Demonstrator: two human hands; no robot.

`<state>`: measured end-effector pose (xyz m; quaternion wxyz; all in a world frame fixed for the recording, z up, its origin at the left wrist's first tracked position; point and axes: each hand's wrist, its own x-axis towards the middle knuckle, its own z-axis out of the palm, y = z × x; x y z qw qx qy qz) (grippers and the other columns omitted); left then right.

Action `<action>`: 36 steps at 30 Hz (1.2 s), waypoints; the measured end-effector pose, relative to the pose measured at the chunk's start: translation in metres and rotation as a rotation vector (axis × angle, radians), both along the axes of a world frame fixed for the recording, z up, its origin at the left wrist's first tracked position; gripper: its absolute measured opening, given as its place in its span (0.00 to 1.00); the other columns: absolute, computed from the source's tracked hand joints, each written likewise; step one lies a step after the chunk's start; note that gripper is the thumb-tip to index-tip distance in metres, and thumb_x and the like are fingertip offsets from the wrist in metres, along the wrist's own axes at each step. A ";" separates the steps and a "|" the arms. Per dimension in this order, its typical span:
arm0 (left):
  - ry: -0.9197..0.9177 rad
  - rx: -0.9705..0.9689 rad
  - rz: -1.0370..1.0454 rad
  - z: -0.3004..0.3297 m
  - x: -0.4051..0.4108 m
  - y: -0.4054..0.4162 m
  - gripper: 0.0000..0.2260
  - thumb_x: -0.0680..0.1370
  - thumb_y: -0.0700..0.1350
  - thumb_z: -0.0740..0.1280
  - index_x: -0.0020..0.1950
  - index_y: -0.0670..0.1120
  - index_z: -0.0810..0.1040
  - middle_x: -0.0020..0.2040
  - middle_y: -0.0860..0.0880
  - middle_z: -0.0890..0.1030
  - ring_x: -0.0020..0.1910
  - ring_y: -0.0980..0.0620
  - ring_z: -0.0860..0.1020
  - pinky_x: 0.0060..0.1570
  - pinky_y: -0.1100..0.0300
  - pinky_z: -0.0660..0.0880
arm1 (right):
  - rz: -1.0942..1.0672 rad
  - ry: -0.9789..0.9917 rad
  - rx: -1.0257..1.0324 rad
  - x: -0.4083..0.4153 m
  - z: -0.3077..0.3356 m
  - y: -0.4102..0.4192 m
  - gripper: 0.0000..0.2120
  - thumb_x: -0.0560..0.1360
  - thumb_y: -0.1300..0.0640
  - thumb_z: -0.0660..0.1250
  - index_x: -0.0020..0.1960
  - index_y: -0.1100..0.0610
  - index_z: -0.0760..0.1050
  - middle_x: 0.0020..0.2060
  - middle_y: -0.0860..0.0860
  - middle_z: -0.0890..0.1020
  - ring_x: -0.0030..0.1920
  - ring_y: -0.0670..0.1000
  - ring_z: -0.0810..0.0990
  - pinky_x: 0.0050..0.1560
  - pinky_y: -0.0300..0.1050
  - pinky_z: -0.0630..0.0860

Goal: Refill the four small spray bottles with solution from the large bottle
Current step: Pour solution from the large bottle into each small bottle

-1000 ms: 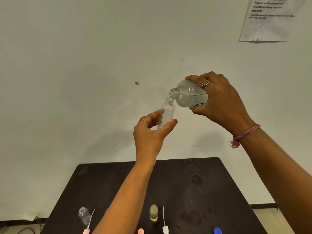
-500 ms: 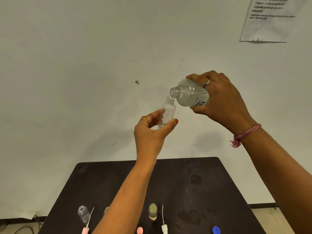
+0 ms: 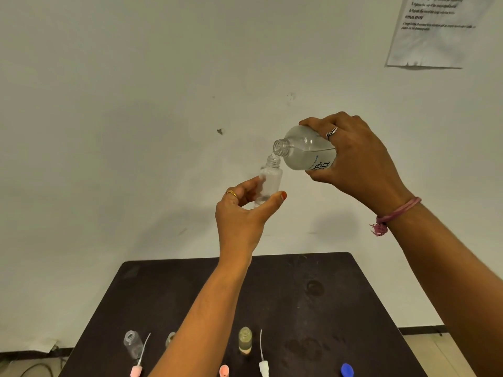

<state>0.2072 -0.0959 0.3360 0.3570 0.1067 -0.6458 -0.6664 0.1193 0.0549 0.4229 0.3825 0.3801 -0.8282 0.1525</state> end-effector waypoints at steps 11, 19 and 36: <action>0.010 0.004 -0.002 0.001 -0.001 -0.001 0.21 0.67 0.47 0.78 0.59 0.49 0.80 0.56 0.51 0.82 0.51 0.58 0.81 0.40 0.76 0.74 | -0.002 -0.002 0.003 -0.002 -0.002 -0.001 0.33 0.63 0.58 0.77 0.66 0.53 0.72 0.54 0.55 0.77 0.52 0.57 0.74 0.45 0.44 0.69; 0.008 0.006 -0.002 0.000 -0.002 -0.001 0.22 0.67 0.47 0.77 0.60 0.49 0.80 0.56 0.52 0.82 0.51 0.57 0.81 0.39 0.76 0.74 | -0.001 -0.001 0.010 -0.003 -0.003 -0.001 0.33 0.63 0.59 0.77 0.66 0.53 0.72 0.54 0.55 0.77 0.52 0.58 0.74 0.45 0.43 0.68; 0.008 0.004 -0.005 0.000 -0.001 -0.001 0.21 0.68 0.47 0.77 0.59 0.50 0.80 0.56 0.52 0.82 0.52 0.57 0.80 0.40 0.77 0.73 | 0.001 0.002 0.007 0.000 -0.003 -0.002 0.33 0.63 0.58 0.77 0.66 0.53 0.72 0.54 0.56 0.77 0.52 0.58 0.74 0.45 0.43 0.68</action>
